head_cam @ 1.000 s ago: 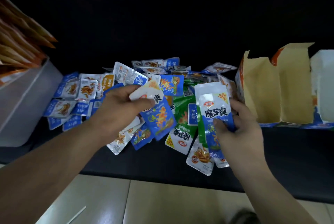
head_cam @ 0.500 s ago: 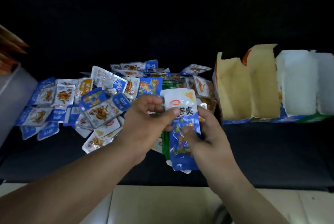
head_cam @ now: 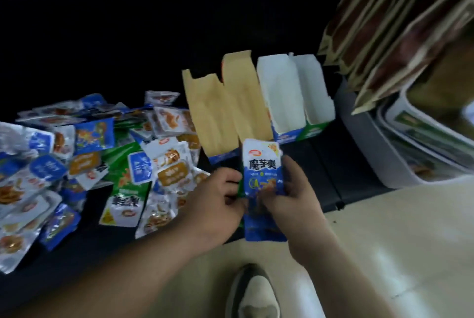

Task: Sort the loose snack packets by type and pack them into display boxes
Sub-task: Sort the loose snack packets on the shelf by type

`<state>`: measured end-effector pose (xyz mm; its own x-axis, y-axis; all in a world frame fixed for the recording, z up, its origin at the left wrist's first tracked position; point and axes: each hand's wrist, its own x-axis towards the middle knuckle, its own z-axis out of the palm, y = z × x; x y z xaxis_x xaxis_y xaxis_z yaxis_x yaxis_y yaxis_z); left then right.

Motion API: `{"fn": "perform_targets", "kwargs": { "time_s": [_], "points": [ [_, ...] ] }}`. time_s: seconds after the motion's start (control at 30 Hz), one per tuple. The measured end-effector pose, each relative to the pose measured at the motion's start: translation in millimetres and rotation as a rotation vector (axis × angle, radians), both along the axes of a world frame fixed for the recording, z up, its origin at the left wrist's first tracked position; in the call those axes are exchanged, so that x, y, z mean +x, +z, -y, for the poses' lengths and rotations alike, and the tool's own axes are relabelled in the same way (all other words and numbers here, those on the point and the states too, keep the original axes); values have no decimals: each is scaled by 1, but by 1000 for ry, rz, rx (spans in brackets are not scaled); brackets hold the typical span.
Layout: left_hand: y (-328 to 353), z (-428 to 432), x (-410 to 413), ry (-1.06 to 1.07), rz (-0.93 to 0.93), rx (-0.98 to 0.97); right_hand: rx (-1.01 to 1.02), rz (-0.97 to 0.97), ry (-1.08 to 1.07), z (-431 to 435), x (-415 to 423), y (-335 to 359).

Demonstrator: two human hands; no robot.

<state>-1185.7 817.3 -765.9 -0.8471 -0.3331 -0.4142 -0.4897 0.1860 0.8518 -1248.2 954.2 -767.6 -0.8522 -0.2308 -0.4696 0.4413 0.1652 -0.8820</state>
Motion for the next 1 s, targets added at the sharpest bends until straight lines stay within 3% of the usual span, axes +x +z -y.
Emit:
{"fn": "perform_targets", "kwargs": {
  "time_s": [0.1,0.27,0.4,0.5,0.63,0.77,0.83,0.87,0.93,1.0],
  "points": [
    [-13,-22,-20,-43,8,-94,96,-29,-258,-31,-19,-23],
    [-19,-27,-25,-36,37,-85,323,-218,-376,-44,-54,-57],
    [-22,-15,-18,-45,43,-101,821,-371,-190,-41,-65,-67],
    [-21,-1,-6,-67,41,-155,816,-578,-51,-42,-52,-71],
    [-23,17,24,-111,-10,-325,857,-711,165,-53,-47,-90],
    [-28,43,54,-176,-39,-577,1033,-558,196,-42,-57,-76],
    [-30,52,65,-182,-68,-711,967,-705,115,-27,-44,-61],
    [-31,57,70,-179,-51,-777,842,-807,93,-14,-32,-53],
    [-34,67,80,-149,4,-855,517,-847,182,16,-4,-43],
    [-32,84,85,-17,125,-852,333,-816,363,47,20,-40]
  ]
}}
